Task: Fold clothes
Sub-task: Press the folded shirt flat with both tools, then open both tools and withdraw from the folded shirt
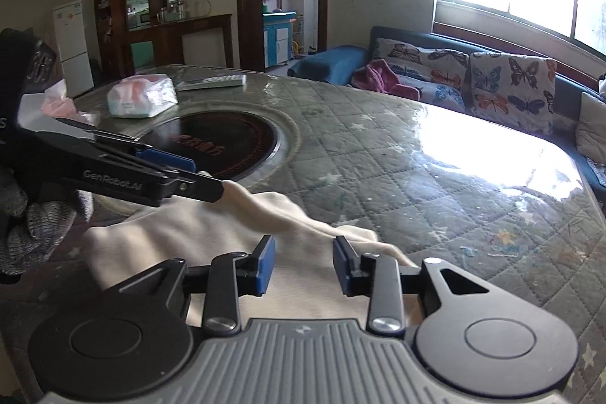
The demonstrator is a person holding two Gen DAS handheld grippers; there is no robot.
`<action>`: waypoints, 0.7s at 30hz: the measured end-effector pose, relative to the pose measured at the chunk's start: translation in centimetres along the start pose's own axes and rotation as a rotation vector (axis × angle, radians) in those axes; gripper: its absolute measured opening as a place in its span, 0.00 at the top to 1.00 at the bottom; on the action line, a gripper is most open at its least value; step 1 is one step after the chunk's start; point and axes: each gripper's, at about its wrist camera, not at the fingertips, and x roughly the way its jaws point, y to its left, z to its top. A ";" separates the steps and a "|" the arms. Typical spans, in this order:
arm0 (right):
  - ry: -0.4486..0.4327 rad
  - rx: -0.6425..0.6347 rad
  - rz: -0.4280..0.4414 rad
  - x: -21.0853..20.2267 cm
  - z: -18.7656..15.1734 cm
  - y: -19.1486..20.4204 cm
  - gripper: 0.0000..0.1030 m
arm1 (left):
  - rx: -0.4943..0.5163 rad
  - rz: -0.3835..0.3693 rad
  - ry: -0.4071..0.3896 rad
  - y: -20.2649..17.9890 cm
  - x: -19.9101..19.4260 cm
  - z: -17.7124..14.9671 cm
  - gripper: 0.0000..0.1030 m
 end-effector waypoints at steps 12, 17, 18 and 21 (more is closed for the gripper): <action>-0.032 -0.043 0.002 -2.3 -1.3 3.1 0.37 | 0.001 0.019 -0.024 -0.5 -2.5 -1.7 0.20; -0.042 -0.043 0.001 -3.2 -2.1 4.0 0.27 | -0.005 0.027 -0.038 -0.5 -3.5 -2.5 0.14; -0.045 -0.045 -0.001 -3.3 -2.2 4.2 0.22 | -0.006 0.028 -0.041 -0.5 -3.7 -2.6 0.14; -0.057 -0.048 -0.004 -4.0 -2.6 4.7 0.19 | -0.012 0.031 -0.049 -0.5 -4.3 -3.0 0.12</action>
